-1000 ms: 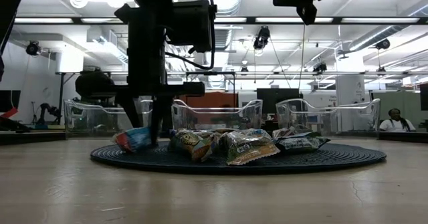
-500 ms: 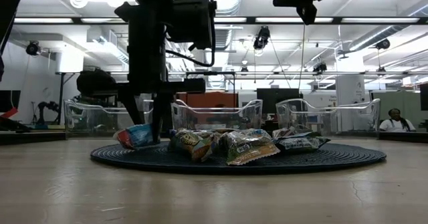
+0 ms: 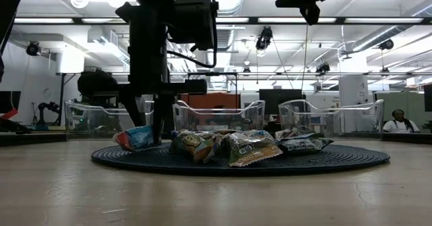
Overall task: Pick and place Granola Bars by type
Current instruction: Put the red granola bar into the left transparent bin
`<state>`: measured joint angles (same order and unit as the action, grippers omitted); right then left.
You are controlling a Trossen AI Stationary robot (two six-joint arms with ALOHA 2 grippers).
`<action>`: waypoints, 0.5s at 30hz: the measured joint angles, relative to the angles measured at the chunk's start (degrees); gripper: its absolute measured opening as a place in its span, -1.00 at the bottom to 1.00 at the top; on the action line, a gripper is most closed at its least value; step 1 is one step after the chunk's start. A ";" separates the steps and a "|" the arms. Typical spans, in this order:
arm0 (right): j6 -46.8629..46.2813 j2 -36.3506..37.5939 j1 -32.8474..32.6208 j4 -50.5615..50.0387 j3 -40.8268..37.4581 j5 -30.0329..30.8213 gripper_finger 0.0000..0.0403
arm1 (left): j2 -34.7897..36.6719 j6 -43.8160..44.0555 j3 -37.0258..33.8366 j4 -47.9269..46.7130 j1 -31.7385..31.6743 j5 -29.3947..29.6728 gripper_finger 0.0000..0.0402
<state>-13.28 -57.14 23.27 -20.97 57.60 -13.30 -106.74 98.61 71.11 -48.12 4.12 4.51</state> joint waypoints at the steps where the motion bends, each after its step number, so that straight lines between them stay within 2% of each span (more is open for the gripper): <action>1: 0.02 0.00 0.00 0.00 0.00 0.00 -0.96 | 0.00 -0.06 0.00 0.00 0.00 0.00 -0.74; 15: 0.00 0.00 0.04 0.09 0.00 -0.02 -0.96 | 0.91 -1.38 0.08 -0.80 0.00 -0.04 -0.84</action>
<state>-13.28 -57.14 23.31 -20.88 57.60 -13.32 -105.83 97.23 71.19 -48.92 4.12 4.47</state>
